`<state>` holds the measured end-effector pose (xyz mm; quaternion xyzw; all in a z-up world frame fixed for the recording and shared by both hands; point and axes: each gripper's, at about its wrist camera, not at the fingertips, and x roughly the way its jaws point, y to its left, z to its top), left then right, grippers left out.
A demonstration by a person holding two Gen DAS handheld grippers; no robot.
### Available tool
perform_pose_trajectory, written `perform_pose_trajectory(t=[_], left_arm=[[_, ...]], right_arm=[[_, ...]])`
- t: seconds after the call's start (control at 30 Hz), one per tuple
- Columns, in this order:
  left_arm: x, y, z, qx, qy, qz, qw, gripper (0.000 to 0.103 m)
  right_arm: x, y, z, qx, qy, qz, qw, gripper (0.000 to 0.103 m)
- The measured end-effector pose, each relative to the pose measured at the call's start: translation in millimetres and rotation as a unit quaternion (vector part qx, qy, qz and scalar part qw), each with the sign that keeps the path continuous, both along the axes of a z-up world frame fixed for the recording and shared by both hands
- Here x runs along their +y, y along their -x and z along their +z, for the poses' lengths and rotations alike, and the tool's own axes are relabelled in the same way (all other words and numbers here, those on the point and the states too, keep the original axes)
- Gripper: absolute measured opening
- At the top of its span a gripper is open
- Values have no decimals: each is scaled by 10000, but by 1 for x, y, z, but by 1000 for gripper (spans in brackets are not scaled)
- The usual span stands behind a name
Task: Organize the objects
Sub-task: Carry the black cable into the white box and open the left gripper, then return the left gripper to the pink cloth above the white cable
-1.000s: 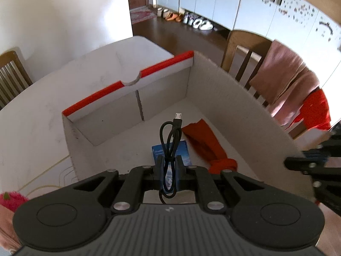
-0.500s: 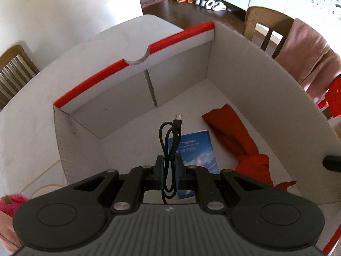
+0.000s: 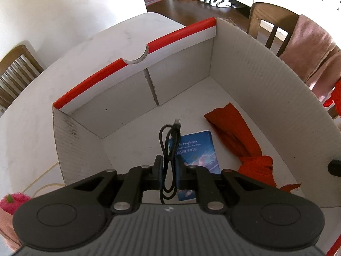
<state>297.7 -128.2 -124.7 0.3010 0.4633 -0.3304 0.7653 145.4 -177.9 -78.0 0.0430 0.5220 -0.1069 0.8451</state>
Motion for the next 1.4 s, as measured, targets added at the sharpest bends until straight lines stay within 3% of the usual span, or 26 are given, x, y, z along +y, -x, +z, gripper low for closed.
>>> perform_pose_trajectory(t=[0.13,0.3,1.0,1.2,1.4], left_arm=[[2,2,2,87,58,-21,9999,16],[9,6,9,78,222,-12,9997,42],[81,32,81,226,1401,194,9897,51],[111,44,97,84,1646,288,9859,71],[149,47,105,36,1845,595,9810,79]], right_arm=[[-1,0,0,-9,-26,3,10000,3],[-2,0,0,-18,-54,-14,10000,3],[-1,2,-2,9,-21,40,10000,4],[-2,2,-2,40,-30,45,10000,4],[0,3,-1,68,-21,38,10000,5]])
